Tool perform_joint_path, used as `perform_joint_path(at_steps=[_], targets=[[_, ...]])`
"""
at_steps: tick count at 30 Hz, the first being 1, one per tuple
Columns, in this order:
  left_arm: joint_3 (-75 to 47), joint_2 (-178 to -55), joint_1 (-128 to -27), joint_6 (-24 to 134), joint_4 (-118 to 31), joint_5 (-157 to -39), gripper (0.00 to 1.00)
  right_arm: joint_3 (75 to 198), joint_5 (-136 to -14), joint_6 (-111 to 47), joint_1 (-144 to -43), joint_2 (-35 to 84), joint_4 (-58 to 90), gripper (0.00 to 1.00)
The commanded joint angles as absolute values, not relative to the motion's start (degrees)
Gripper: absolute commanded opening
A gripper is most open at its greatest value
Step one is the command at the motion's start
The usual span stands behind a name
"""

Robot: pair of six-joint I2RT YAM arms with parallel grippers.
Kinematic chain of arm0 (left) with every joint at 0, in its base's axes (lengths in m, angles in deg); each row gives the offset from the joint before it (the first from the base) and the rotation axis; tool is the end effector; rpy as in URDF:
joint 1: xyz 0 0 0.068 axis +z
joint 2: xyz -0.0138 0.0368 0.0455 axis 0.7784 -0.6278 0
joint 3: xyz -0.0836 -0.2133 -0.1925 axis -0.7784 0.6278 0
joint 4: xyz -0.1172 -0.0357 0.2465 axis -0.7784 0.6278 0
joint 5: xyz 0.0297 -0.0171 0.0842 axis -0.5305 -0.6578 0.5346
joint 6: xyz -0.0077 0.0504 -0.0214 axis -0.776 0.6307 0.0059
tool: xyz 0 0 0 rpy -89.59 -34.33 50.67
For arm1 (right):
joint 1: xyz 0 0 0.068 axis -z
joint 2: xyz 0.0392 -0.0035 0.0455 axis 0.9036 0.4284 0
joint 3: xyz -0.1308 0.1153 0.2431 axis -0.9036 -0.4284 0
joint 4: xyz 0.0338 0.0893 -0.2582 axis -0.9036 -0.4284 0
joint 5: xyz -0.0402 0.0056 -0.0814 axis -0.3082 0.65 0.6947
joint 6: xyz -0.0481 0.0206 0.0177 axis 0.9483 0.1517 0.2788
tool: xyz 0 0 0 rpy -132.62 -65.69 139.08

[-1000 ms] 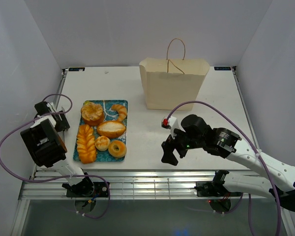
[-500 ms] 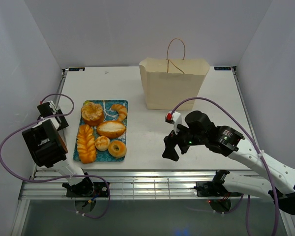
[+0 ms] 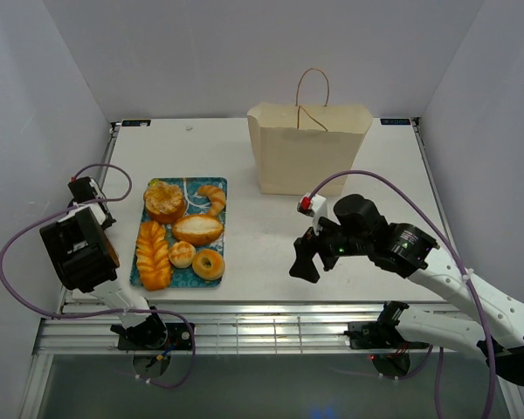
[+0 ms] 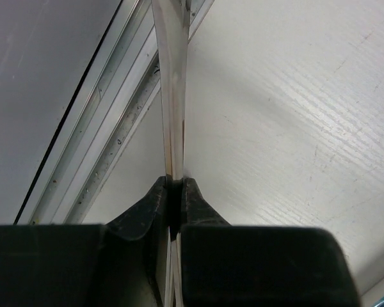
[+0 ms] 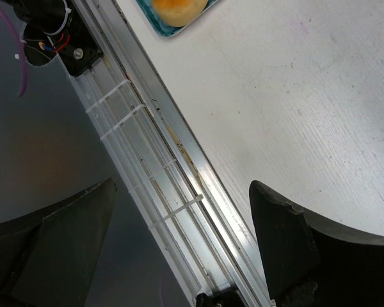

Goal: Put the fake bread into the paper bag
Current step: Pick up the clamp at the center of the board.

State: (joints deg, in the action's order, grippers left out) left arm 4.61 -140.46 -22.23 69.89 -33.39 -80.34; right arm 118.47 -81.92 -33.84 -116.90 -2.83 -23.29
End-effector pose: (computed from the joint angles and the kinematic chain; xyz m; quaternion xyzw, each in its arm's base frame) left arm 0.3084 0.1770 0.1671 -0.2347 0.9188 0.1590 0.2748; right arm 0.1101 0.1579 0.3611 -0.3829 0.7985 0.3263 0.3306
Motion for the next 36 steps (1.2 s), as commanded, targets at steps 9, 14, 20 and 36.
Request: perform_joint_path(at_steps=[9,14,20,36], targets=[[2.2,-136.8,-24.4,67.1,-18.5,-82.4,0.00,119.6,-79.9,-33.7,-115.3,-5.3,-20.2,0.90],[-0.8,-130.5,-25.3,63.6,-14.5,-82.8,0.00,120.5,-80.0,-34.7,-114.3,-4.1,-19.7,0.90],[-8.9,-123.3,-26.9,62.4,-9.9,-85.1,0.00,122.6,-79.3,-34.6,-113.2,-0.5,-19.6,0.90],[-9.5,-113.0,-36.2,62.9,-8.0,-100.3,0.00,125.6,-86.0,-37.9,-110.7,8.4,-13.5,0.90]])
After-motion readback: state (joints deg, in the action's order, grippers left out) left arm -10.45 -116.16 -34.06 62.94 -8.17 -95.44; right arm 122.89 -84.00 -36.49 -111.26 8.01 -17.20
